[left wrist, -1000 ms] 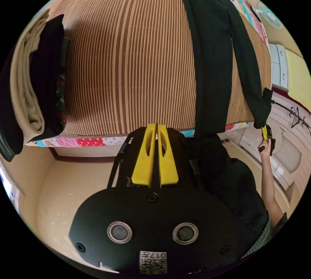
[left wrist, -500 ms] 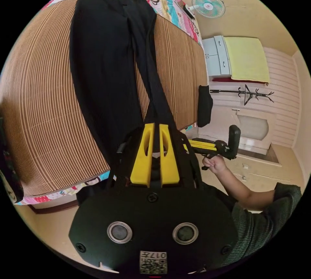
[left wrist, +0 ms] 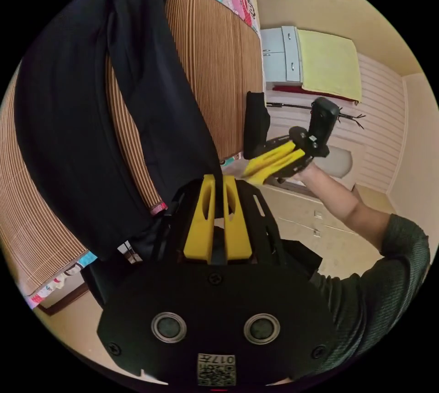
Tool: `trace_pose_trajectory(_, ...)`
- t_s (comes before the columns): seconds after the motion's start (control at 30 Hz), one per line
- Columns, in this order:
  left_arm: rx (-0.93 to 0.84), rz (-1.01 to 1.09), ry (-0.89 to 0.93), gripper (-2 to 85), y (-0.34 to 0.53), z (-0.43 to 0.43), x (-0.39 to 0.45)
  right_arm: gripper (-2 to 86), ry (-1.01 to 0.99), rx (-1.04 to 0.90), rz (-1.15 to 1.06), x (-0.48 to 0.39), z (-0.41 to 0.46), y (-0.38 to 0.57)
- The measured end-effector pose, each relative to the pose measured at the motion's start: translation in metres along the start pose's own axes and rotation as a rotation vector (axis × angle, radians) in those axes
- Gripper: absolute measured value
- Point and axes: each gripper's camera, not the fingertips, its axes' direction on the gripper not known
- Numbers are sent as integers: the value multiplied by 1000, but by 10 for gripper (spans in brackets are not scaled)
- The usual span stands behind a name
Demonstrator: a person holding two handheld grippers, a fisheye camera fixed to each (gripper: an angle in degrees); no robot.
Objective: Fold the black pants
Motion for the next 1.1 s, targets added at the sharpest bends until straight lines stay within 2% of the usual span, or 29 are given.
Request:
trace_pose_trajectory(0.1, 18, -18, 76, 9, 7, -2, -5, 31, -99, 81, 189, 106, -75, -17)
trace_pose_trajectory(0.27, 58, -25, 77, 2, 17, -9, -6, 109, -144, 534, 508, 265, -182, -106)
trace_pose_trajectory(0.37, 114, -39, 115, 1, 31, -18, -5, 141, -223, 809, 655, 316, -195, -149)
trace_pose_trajectory(0.43, 154, -18, 137, 2, 42, -28, -3, 146, -244, 888, 683, 333, -189, -176)
trace_pose_trajectory(0.53, 211, -30, 187, 2, 58, -43, -8, 134, -89, 858, 803, 346, -174, -213)
trace_pose_trajectory(0.6, 220, -16, 228, 3, 68, -51, -13, 106, 6, 863, 812, 342, -171, -229)
trace_pose_trajectory(0.7, 247, 4, 320, 3, 92, -73, -26, 47, 154, 764, 808, 330, -173, -258)
trace_pose_trajectory(0.77, 287, 7, 373, 4, 108, -91, -37, 35, 386, 689, 672, 291, -181, -290)
trace_pose_trajectory(0.87, 326, -5, 417, 3, 133, -115, -57, 27, 606, 648, 446, 222, -172, -334)
trace_pose_trajectory(1.0, 358, -63, 380, 4, 169, -126, -88, 24, 604, 631, 155, 140, -130, -385)
trace_pose_trajectory(1.1, 317, -153, 322, 7, 190, -127, -125, 21, 441, 493, 49, 110, -75, -416)
